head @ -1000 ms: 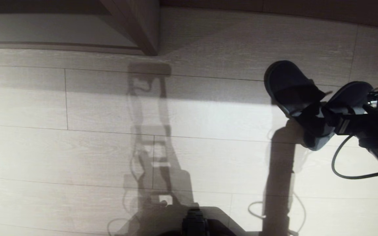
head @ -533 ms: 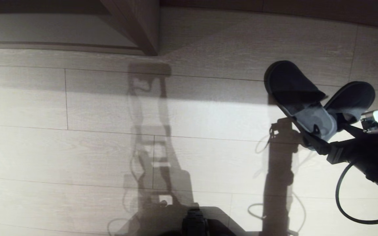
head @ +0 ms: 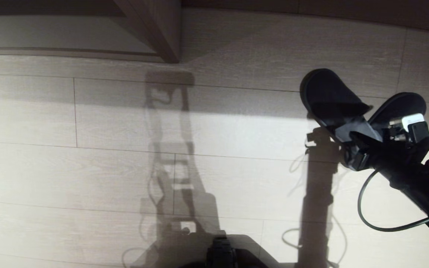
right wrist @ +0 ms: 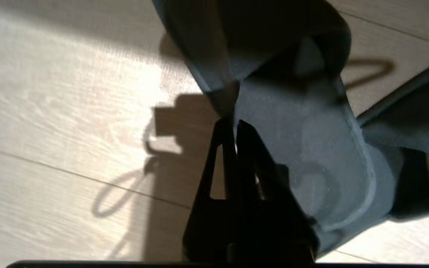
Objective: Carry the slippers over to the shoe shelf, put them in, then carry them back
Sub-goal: Place the slippers on the floor
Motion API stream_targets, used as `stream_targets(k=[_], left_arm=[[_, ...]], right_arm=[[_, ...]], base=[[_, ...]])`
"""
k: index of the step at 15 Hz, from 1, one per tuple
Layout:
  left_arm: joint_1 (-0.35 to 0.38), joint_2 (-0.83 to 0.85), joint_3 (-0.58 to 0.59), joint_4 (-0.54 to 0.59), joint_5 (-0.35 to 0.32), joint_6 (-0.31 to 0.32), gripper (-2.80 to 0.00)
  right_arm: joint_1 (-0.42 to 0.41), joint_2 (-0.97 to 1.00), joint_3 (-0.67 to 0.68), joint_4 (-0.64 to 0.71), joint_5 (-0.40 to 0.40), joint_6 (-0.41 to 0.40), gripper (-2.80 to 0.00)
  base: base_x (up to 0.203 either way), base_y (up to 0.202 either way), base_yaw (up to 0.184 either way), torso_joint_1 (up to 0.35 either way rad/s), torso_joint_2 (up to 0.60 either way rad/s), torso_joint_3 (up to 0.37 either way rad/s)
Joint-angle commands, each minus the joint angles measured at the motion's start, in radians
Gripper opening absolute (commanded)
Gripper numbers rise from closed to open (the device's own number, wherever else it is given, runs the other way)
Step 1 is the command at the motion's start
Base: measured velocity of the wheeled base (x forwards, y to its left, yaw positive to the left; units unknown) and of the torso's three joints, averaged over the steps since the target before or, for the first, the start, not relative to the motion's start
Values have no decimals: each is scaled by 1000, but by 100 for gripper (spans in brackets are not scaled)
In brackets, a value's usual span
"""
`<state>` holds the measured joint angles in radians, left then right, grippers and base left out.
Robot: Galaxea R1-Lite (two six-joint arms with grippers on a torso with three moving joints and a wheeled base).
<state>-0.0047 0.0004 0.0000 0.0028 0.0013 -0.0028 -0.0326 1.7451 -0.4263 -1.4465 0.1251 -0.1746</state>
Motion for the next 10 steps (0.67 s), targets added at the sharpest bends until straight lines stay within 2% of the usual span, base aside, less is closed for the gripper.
stream_targets(k=[1,4,10], left_arm=[[0,-2,2,0,0,0,-280],[0,-2,2,0,0,0,-280],[0,-1,1,0,0,0,-280]], right_arm=[[-8,32,-14,-14,1,-7,-280],[-67,9,-30,-9,1,-72,-280],[-54,191,-116,-55,5,-85,-280]], base=[[0,0,0,0,0,0],[0,0,0,0,0,0],[0,0,0,0,0,0]])
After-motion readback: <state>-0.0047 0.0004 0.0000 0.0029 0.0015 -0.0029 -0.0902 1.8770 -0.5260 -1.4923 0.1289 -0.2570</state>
